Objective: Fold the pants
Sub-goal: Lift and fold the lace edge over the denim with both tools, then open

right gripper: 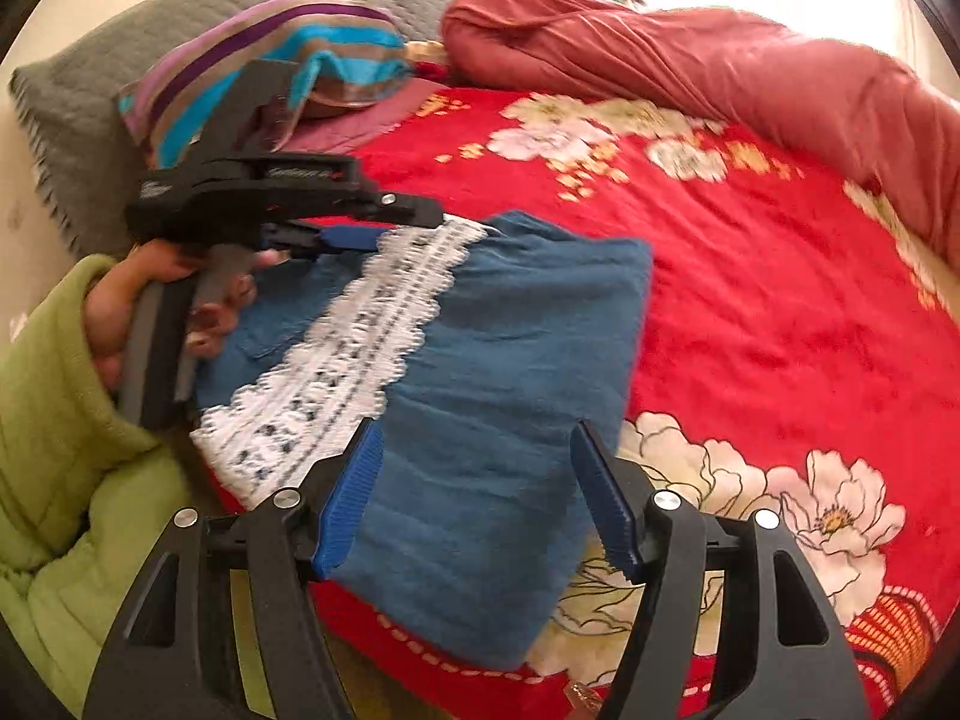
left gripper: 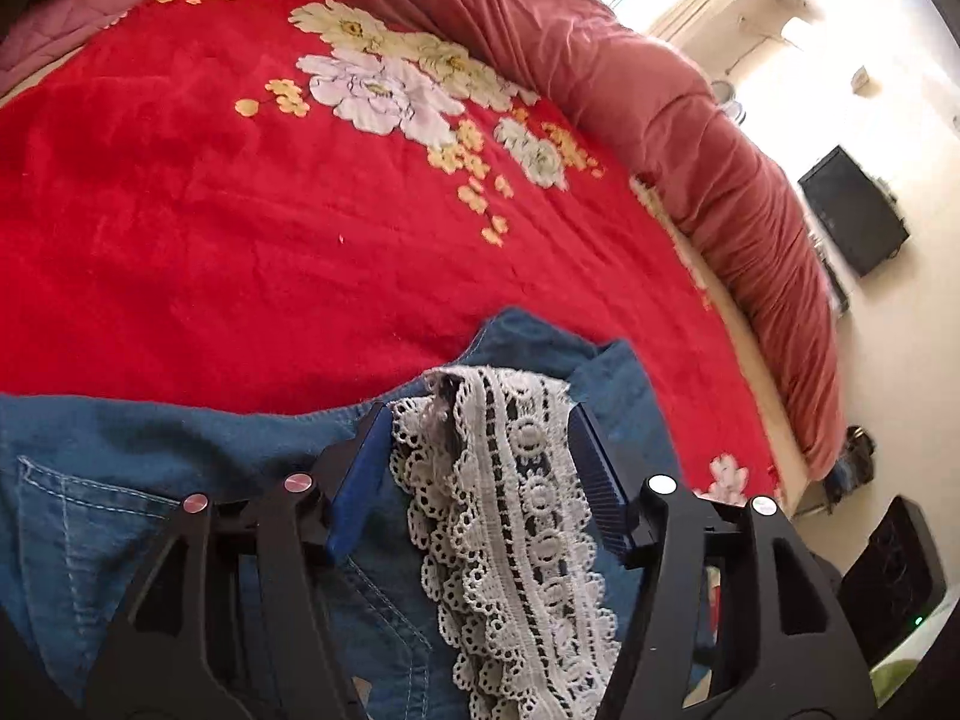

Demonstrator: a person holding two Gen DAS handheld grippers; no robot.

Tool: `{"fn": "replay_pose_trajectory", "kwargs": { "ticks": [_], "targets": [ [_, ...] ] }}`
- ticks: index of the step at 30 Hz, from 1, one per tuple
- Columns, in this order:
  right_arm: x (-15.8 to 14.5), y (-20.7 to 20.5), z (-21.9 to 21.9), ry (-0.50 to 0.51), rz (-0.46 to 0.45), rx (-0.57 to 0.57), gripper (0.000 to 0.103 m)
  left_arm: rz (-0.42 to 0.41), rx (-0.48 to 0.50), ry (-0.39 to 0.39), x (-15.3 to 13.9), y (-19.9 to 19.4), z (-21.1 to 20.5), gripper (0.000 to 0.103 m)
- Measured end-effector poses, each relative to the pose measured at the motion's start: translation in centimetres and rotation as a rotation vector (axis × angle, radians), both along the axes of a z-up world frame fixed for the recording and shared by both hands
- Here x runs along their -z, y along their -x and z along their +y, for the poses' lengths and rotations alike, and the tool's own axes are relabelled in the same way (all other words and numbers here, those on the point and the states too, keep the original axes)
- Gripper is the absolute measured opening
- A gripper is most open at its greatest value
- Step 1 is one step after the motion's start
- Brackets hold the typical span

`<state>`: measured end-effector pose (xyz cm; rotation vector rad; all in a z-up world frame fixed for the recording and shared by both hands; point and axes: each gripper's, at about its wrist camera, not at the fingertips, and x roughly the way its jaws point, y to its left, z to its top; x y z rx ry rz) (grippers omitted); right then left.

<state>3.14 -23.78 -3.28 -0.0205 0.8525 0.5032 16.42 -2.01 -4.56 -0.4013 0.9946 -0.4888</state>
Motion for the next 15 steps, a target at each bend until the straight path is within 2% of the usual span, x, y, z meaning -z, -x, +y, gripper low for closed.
{"fn": "replay_pose_trajectory", "kwargs": {
  "ticks": [1, 4, 7, 9, 12, 15],
  "targets": [
    [0.1, -0.2, 0.2, -0.006, -0.001, 0.000, 0.064, 0.002, -0.005, -0.018, 0.1, 0.0, -0.2, 0.027],
    [0.4, -0.8, 0.7, -0.001, -0.004, -0.002, 0.064, -0.012, -0.008, -0.036, 0.0, 0.0, -0.8, 0.010],
    [0.5, -1.1, 1.4, 0.017, -0.020, -0.013, 0.064, -0.103, 0.006, -0.039, -1.7, 0.0, -1.6, 0.009],
    [0.7, -1.4, 1.9, 0.035, -0.023, -0.016, 0.064, -0.139, 0.011, -0.073, -2.2, -0.2, -1.9, 0.009],
    [1.5, -1.7, 2.5, 0.068, -0.003, -0.021, 0.064, -0.103, -0.021, -0.124, -1.0, -0.6, -1.5, 0.013],
    [2.3, -1.8, 2.9, 0.095, 0.009, -0.025, 0.065, -0.068, -0.053, -0.127, -0.2, -0.9, -0.4, 0.028]
  ]
}}
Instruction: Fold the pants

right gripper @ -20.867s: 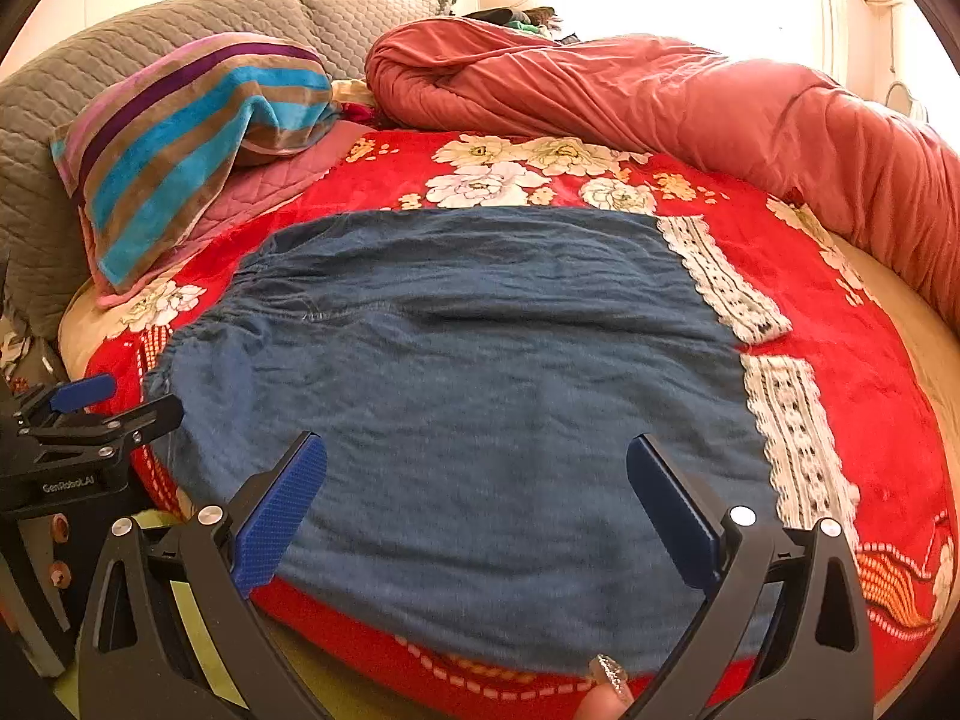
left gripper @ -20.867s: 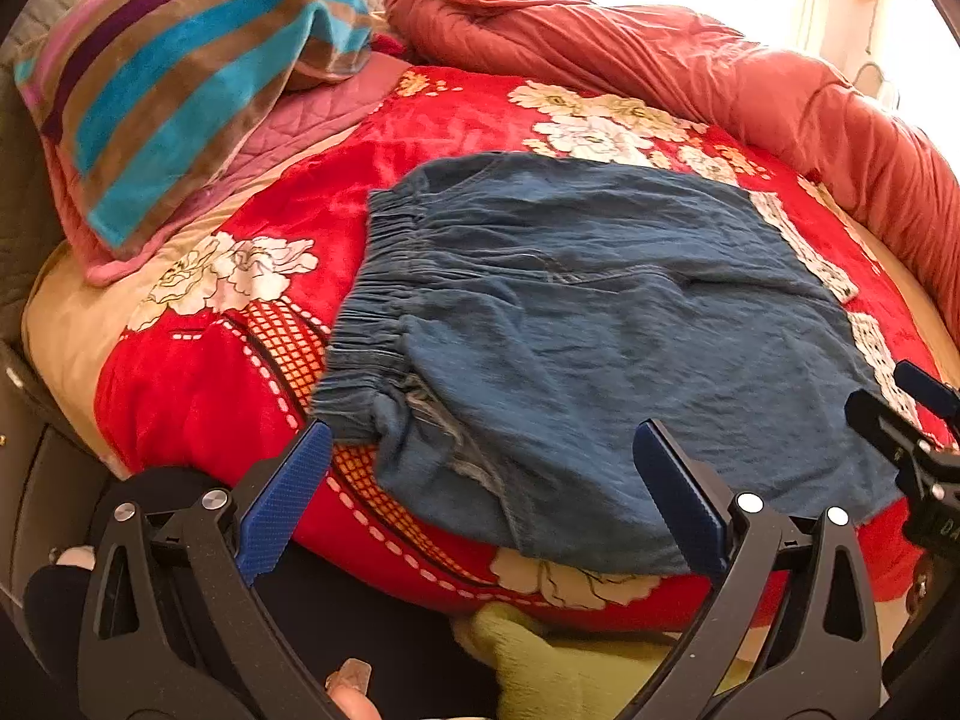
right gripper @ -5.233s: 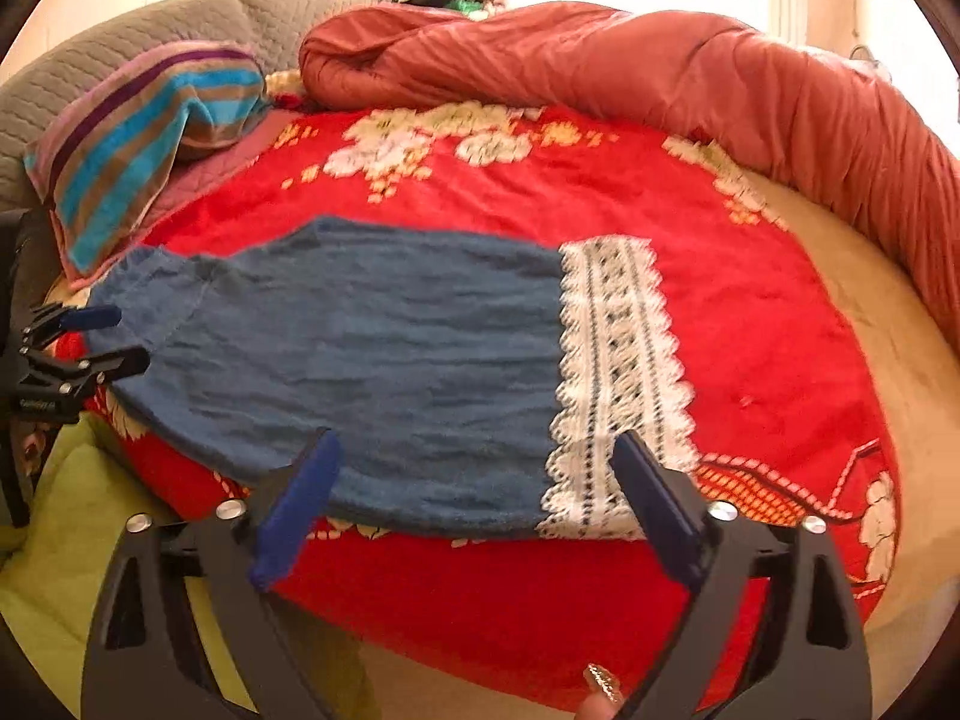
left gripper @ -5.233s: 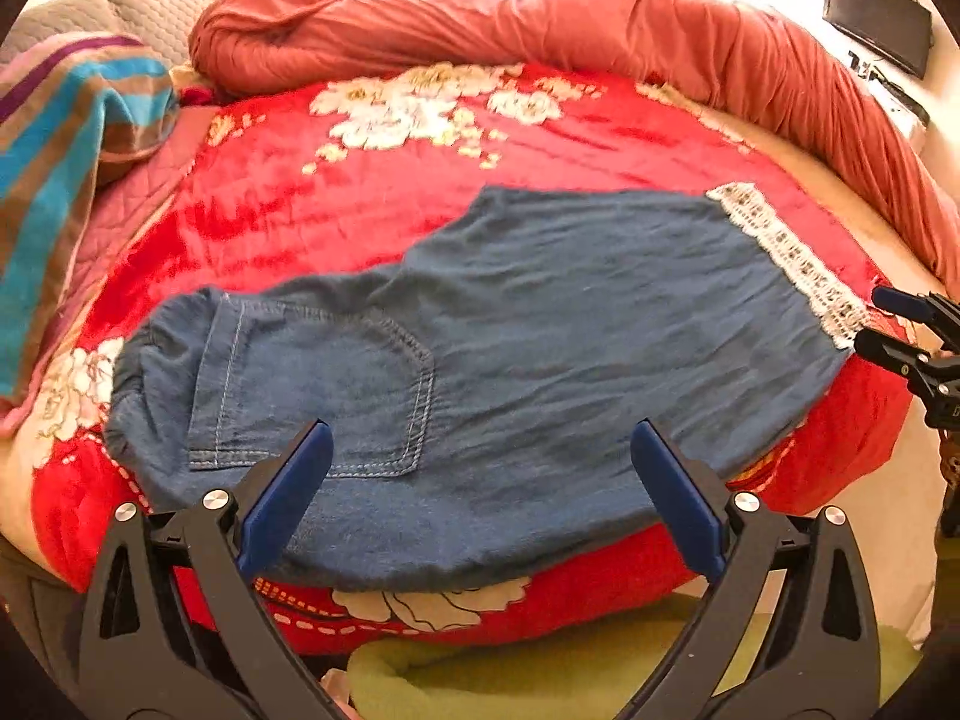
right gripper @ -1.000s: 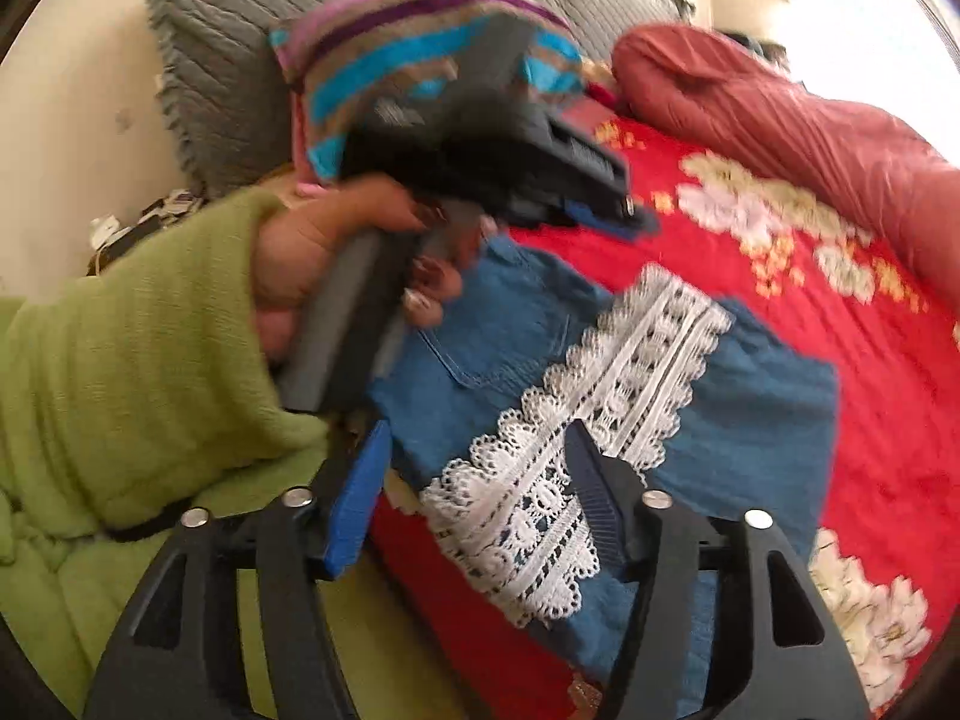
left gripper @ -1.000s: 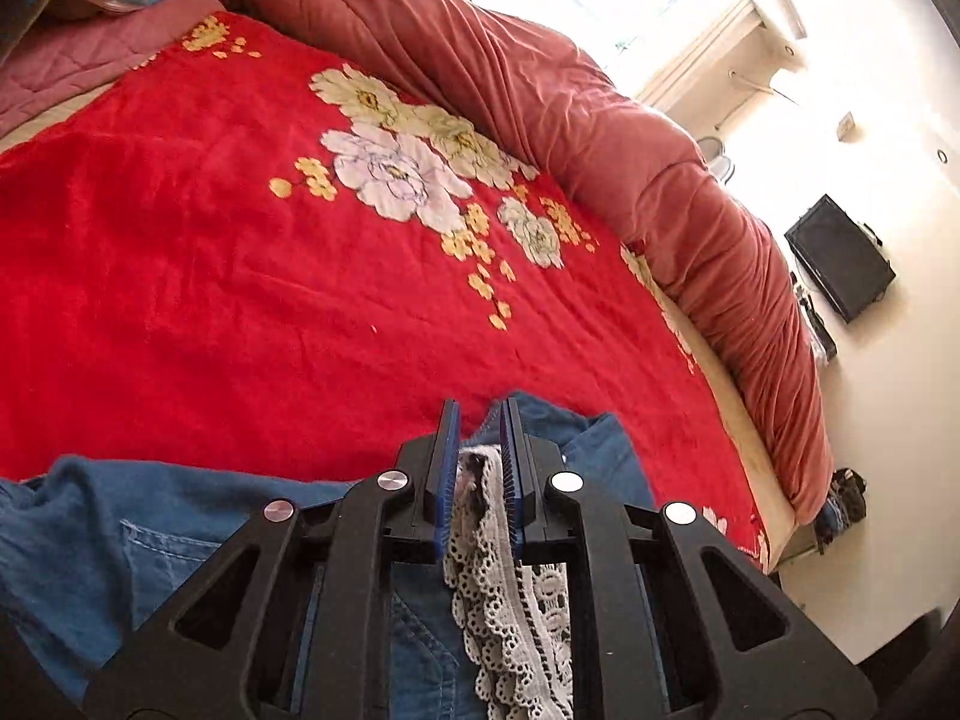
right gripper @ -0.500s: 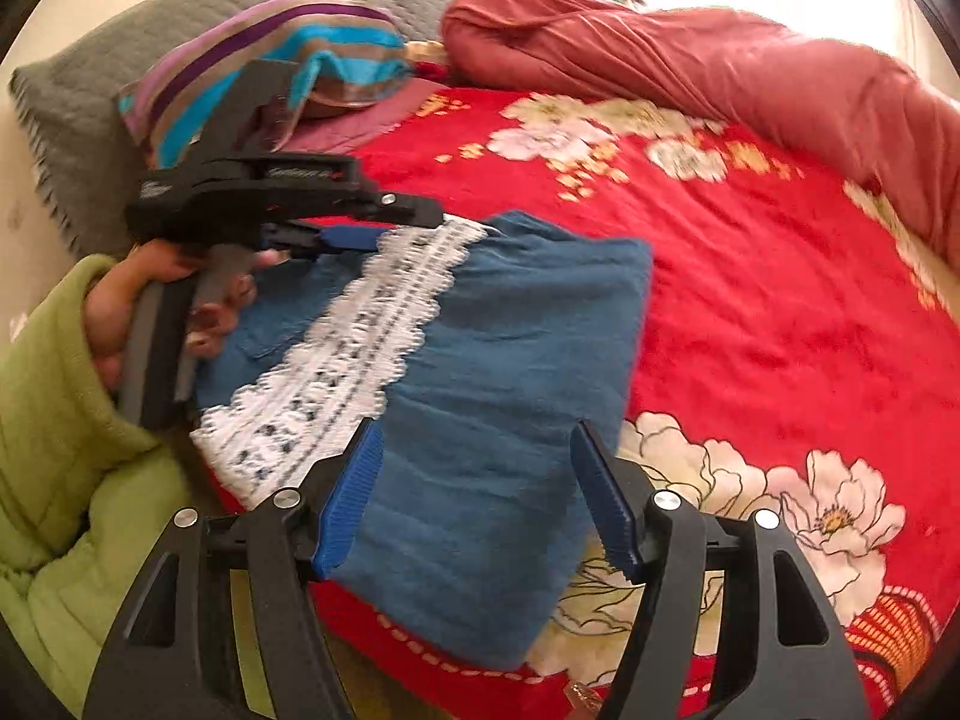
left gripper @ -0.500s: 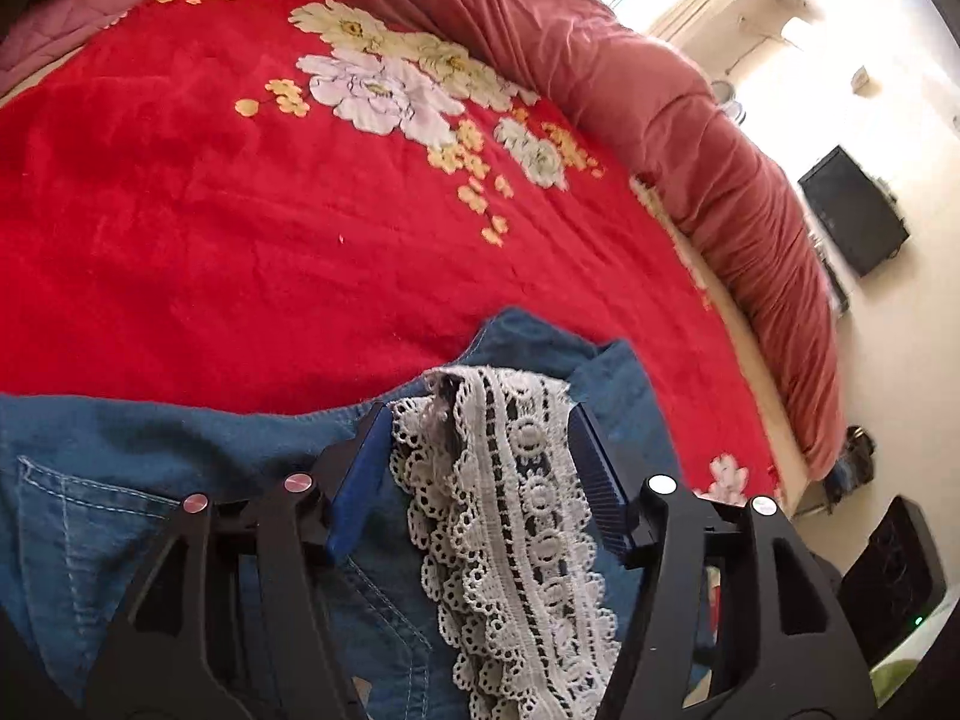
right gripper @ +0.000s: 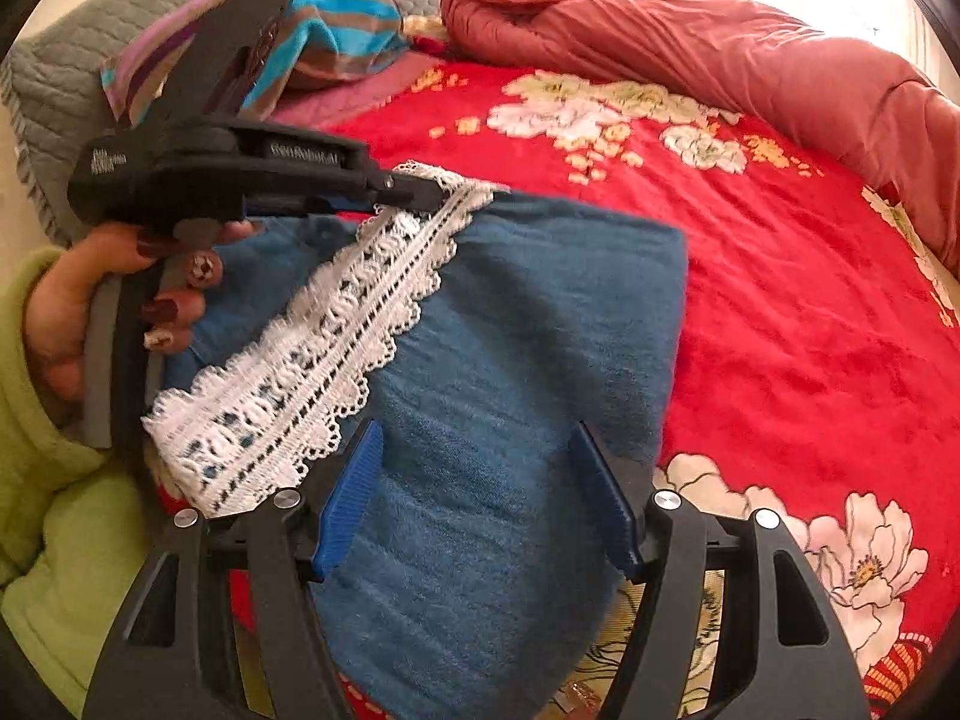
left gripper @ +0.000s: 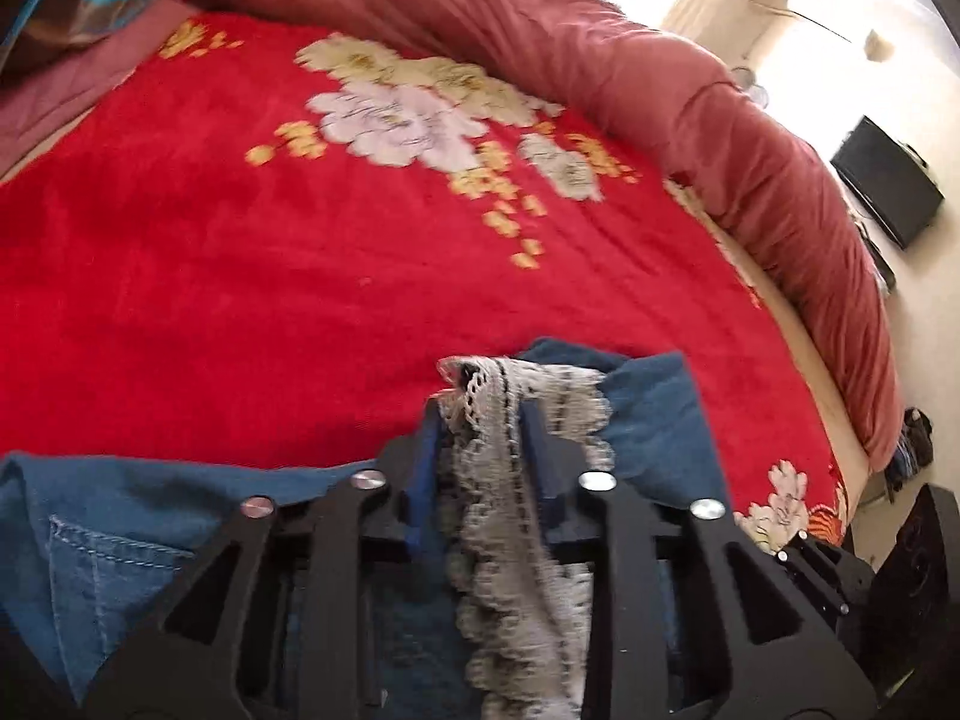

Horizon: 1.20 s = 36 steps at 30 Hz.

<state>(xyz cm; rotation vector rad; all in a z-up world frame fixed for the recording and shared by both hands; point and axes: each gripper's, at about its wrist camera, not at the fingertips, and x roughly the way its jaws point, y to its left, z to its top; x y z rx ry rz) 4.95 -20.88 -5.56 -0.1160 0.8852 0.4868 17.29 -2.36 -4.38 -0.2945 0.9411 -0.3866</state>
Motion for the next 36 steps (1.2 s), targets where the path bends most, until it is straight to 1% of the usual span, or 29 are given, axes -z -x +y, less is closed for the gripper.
{"fn": "replay_pose_trajectory", "kwargs": {
  "ticks": [1, 5, 7, 9, 11, 13, 14, 16, 18, 25, 27, 30, 33, 36],
  "targets": [
    [0.1, 0.1, 0.0, 0.001, 0.000, 0.001, 0.065, 0.000, -0.007, 0.003, 0.0, 0.0, 0.3, 0.031],
    [-0.1, 0.3, -0.1, -0.004, 0.009, 0.004, 0.066, -0.014, -0.022, 0.008, -0.4, 0.5, 0.9, 0.034],
    [-0.6, 0.5, -0.5, -0.026, 0.012, 0.010, 0.068, -0.036, -0.035, -0.016, -1.0, 1.0, 1.1, 0.046],
    [-1.3, 0.8, -1.0, -0.054, 0.008, 0.020, 0.071, -0.063, -0.049, -0.052, -1.9, 1.6, 1.2, 0.048],
    [-2.1, 1.0, -1.4, -0.064, -0.011, 0.030, 0.071, -0.090, -0.048, -0.071, -2.8, 2.5, 1.3, 0.053],
    [-2.7, 1.1, -1.7, -0.067, -0.025, 0.035, 0.072, -0.107, -0.049, -0.092, -3.6, 3.3, 1.2, 0.061],
    [-2.9, 1.2, -1.9, -0.071, -0.030, 0.040, 0.073, -0.112, -0.048, -0.101, -4.0, 4.0, 1.4, 0.063],
    [-3.4, 1.4, -2.2, -0.078, -0.041, 0.050, 0.081, -0.117, -0.046, -0.105, -4.6, 4.9, 1.5, 0.070],
    [-3.8, 1.6, -2.4, -0.085, -0.054, 0.053, 0.081, -0.118, -0.053, -0.117, -5.0, 6.2, 1.9, 0.074],
    [-4.9, 2.4, -2.7, -0.092, -0.090, 0.054, 0.081, -0.084, -0.070, -0.118, -4.9, 9.8, 3.1, 0.074],
    [-5.1, 2.6, -2.8, -0.092, -0.097, 0.062, 0.086, -0.069, -0.068, -0.112, -4.8, 10.8, 3.4, 0.074],
    [-5.5, 3.1, -3.1, -0.102, -0.111, 0.065, 0.087, -0.056, -0.068, -0.096, -4.5, 12.0, 3.6, 0.074],
    [-5.9, 3.6, -3.5, -0.110, -0.124, 0.069, 0.087, -0.038, -0.055, -0.071, -4.2, 13.2, 3.4, 0.074],
    [-6.1, 4.0, -3.9, -0.121, -0.132, 0.071, 0.087, -0.014, -0.029, -0.071, -3.5, 14.2, 2.4, 0.074]
  ]
}}
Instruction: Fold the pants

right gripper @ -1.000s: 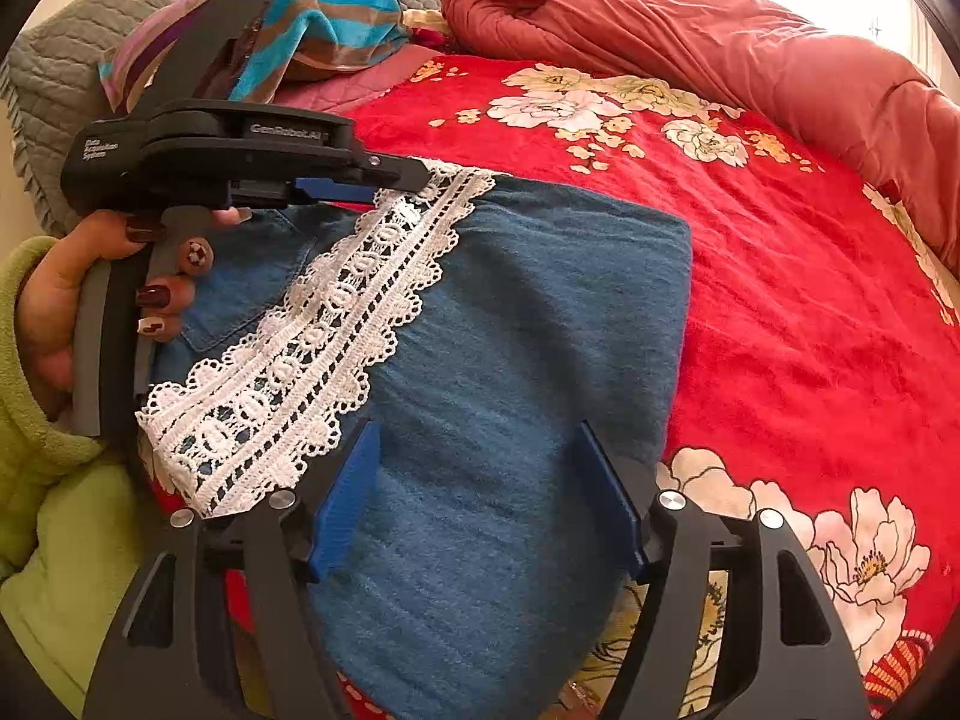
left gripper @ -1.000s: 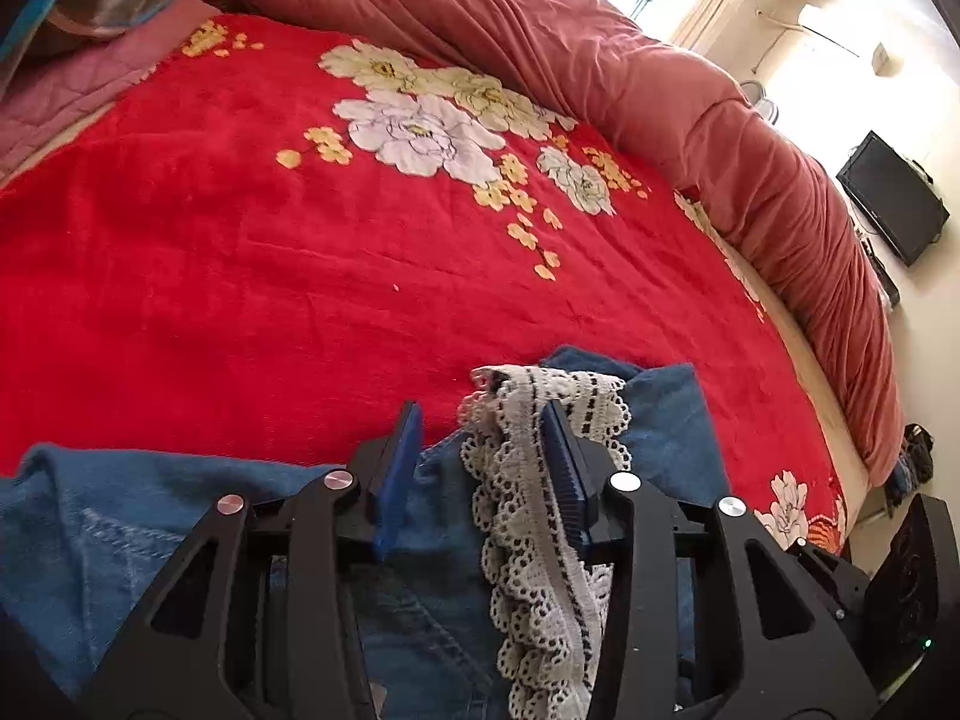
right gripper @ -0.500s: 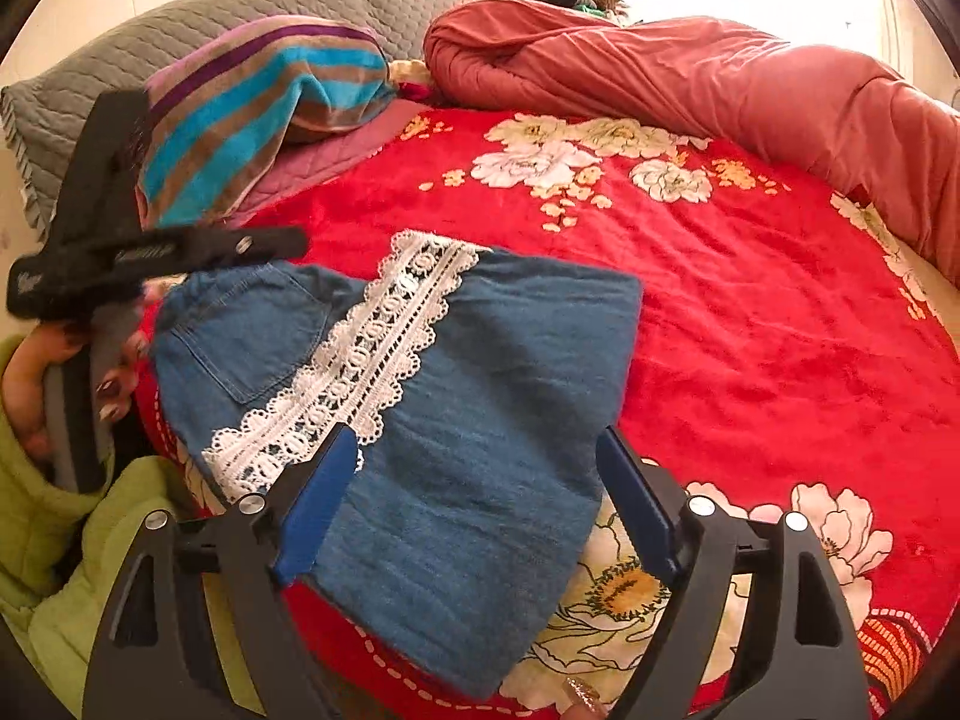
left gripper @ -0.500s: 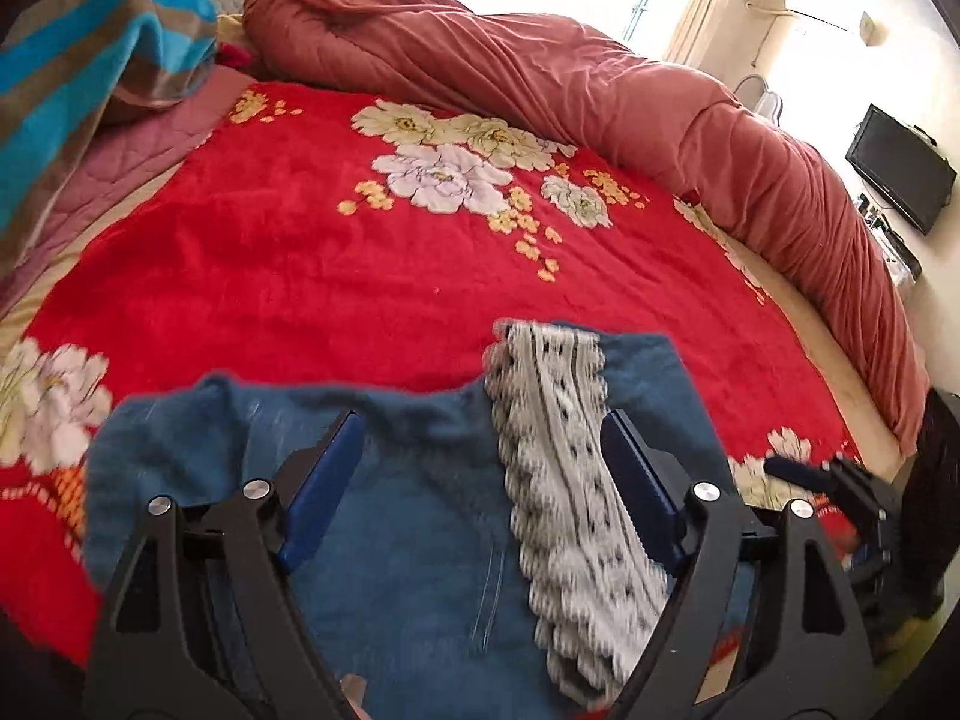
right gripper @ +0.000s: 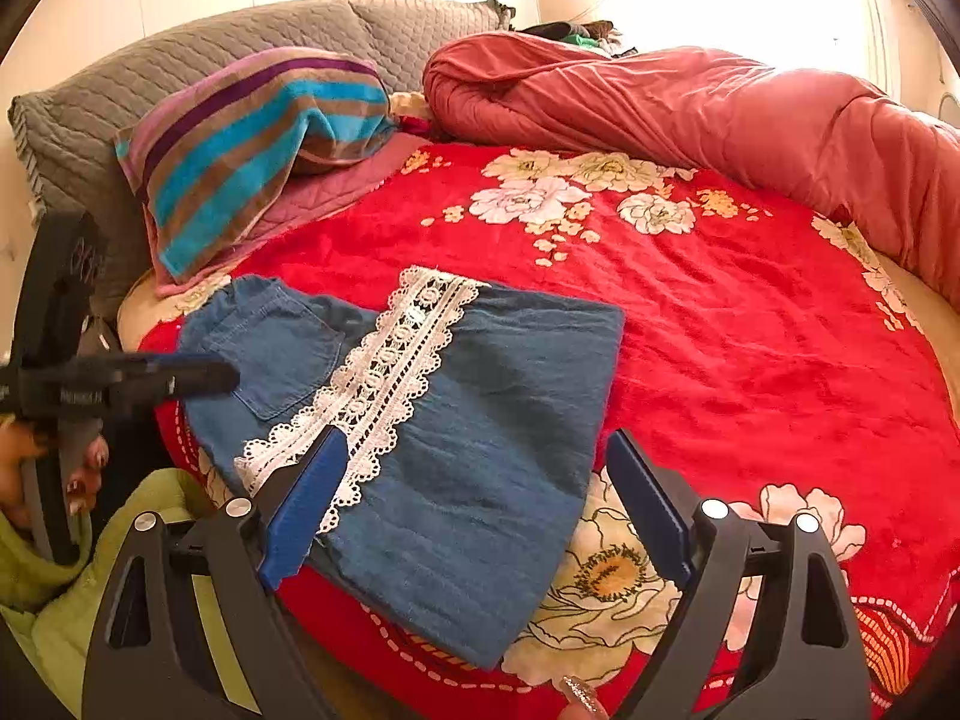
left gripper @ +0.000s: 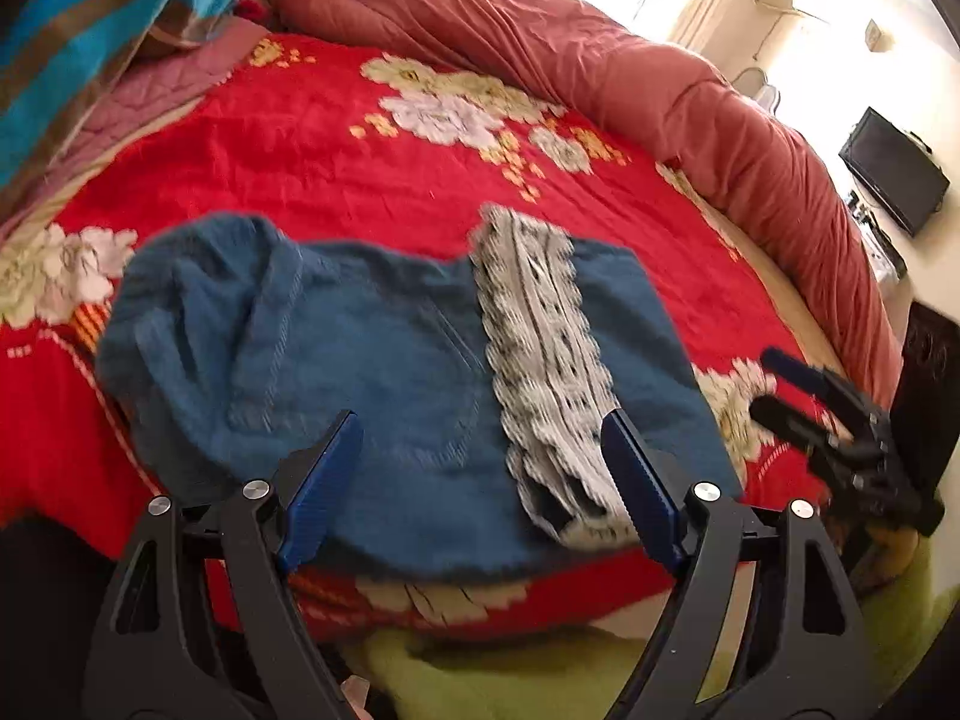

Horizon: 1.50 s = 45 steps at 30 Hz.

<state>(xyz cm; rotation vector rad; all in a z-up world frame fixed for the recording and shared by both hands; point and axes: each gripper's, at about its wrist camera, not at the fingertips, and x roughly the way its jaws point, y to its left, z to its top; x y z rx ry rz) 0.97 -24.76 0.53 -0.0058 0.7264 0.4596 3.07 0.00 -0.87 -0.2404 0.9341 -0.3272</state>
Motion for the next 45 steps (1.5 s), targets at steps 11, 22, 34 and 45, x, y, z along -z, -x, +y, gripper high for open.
{"fn": "replay_pose_trajectory", "kwargs": {
  "ticks": [11, 22, 34, 45],
  "targets": [
    [1.0, 0.8, 0.5, 0.006, 0.030, -0.038, 0.074, 0.125, 0.074, 0.012, 3.4, -0.3, -3.4, 0.063],
    [1.4, 1.0, 2.7, 0.023, 0.042, -0.109, 0.066, 0.062, 0.139, -0.054, 2.0, 1.9, -3.9, 0.008],
    [3.2, 0.6, 3.8, 0.070, 0.085, -0.130, 0.066, 0.109, 0.126, -0.083, 3.4, 1.7, -3.9, 0.016],
    [6.2, 0.4, 2.4, 0.156, 0.160, -0.087, 0.066, 0.113, 0.131, -0.087, 3.5, 1.7, -3.9, 0.020]
  ]
}}
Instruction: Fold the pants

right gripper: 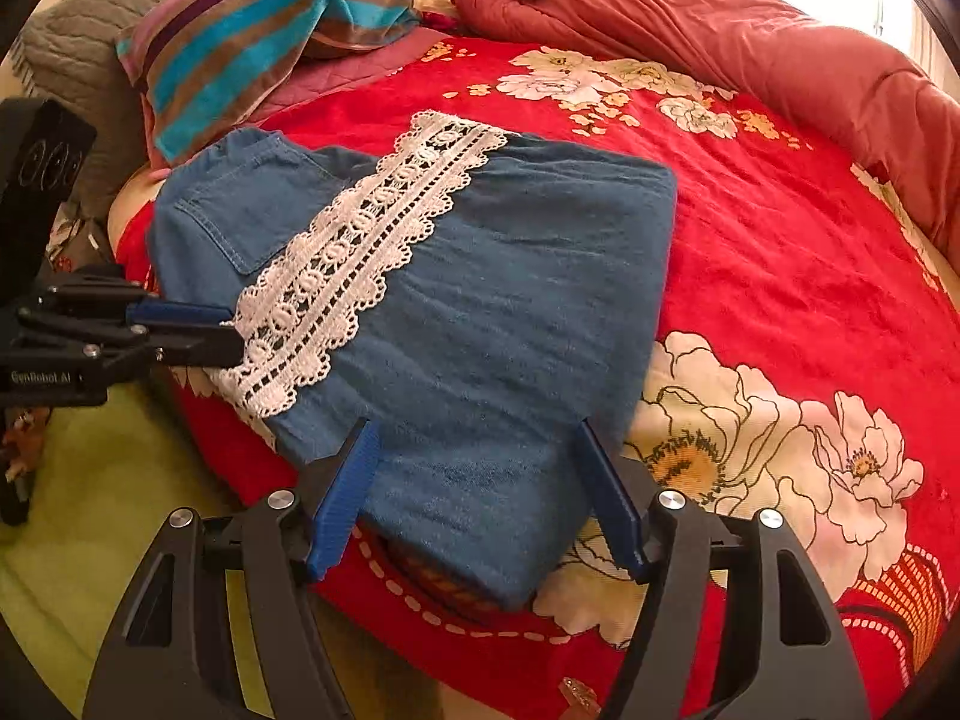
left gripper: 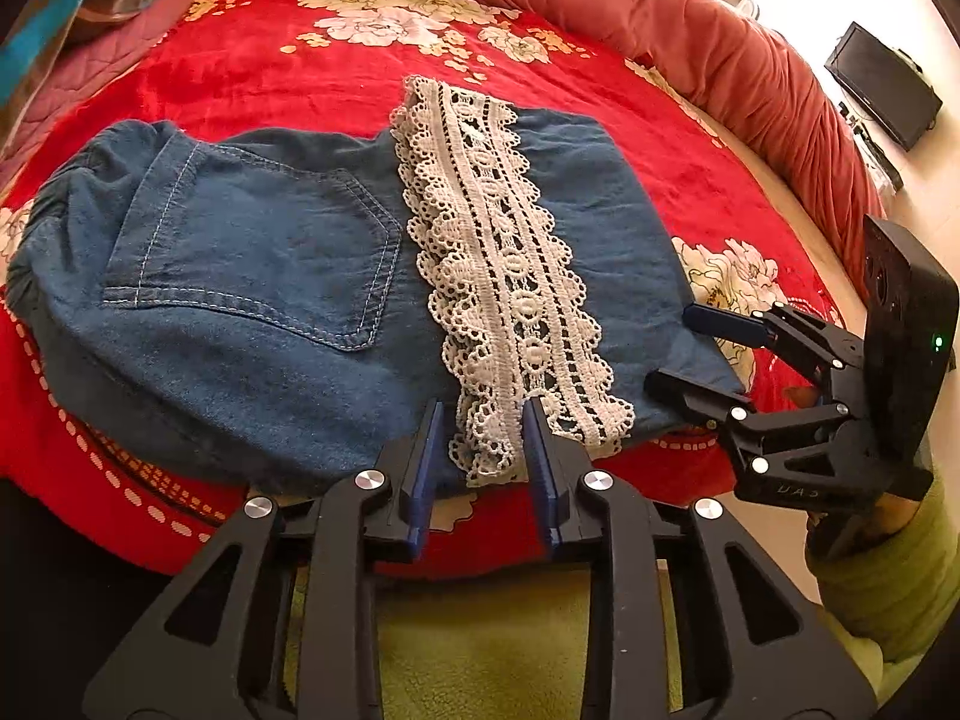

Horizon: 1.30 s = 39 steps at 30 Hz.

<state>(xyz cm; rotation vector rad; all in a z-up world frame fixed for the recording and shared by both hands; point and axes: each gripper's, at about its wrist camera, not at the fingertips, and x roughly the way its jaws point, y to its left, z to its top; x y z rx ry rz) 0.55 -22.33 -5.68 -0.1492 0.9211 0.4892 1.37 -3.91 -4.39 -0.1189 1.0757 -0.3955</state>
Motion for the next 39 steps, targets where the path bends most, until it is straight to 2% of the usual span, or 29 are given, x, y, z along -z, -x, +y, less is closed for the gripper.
{"fn": "replay_pose_trajectory", "kwargs": {
  "ticks": [8, 11, 17, 21, 22, 23, 24, 29, 31, 39],
  "targets": [
    [-1.0, 0.2, -0.5, -0.030, 0.000, 0.016, 0.068, -0.009, 0.000, -0.010, -0.2, 0.1, 0.0, 0.020],
    [-1.4, 0.2, -1.1, -0.034, -0.008, 0.035, 0.075, -0.017, -0.004, -0.012, -0.4, 0.2, 0.1, 0.021],
    [-2.3, 0.2, -2.3, -0.056, -0.030, 0.080, 0.077, -0.045, -0.008, -0.027, -1.2, 0.5, 0.1, 0.022],
    [-2.7, 0.3, -2.9, -0.071, -0.048, 0.109, 0.079, -0.065, -0.024, -0.036, -1.9, 0.9, 0.3, 0.030],
    [-2.9, 0.4, -3.1, -0.073, -0.057, 0.118, 0.092, -0.070, -0.028, -0.036, -2.1, 0.9, 0.4, 0.035],
    [-3.1, 0.5, -3.2, -0.075, -0.067, 0.122, 0.094, -0.073, -0.032, -0.037, -2.2, 1.0, 0.5, 0.039],
    [-3.3, 0.6, -3.2, -0.077, -0.073, 0.122, 0.094, -0.078, -0.039, -0.039, -2.3, 1.1, 0.6, 0.047],
    [-4.1, 0.9, -3.2, -0.079, -0.099, 0.128, 0.095, -0.104, -0.060, -0.050, -3.1, 1.4, 1.1, 0.062],
    [-4.4, 1.0, -3.2, -0.082, -0.108, 0.131, 0.096, -0.122, -0.072, -0.061, -3.6, 1.7, 1.3, 0.072],
    [-5.6, 0.9, -2.8, -0.092, -0.136, 0.133, 0.098, -0.177, -0.131, -0.092, -5.0, 2.1, 3.0, 0.090]
  ]
}}
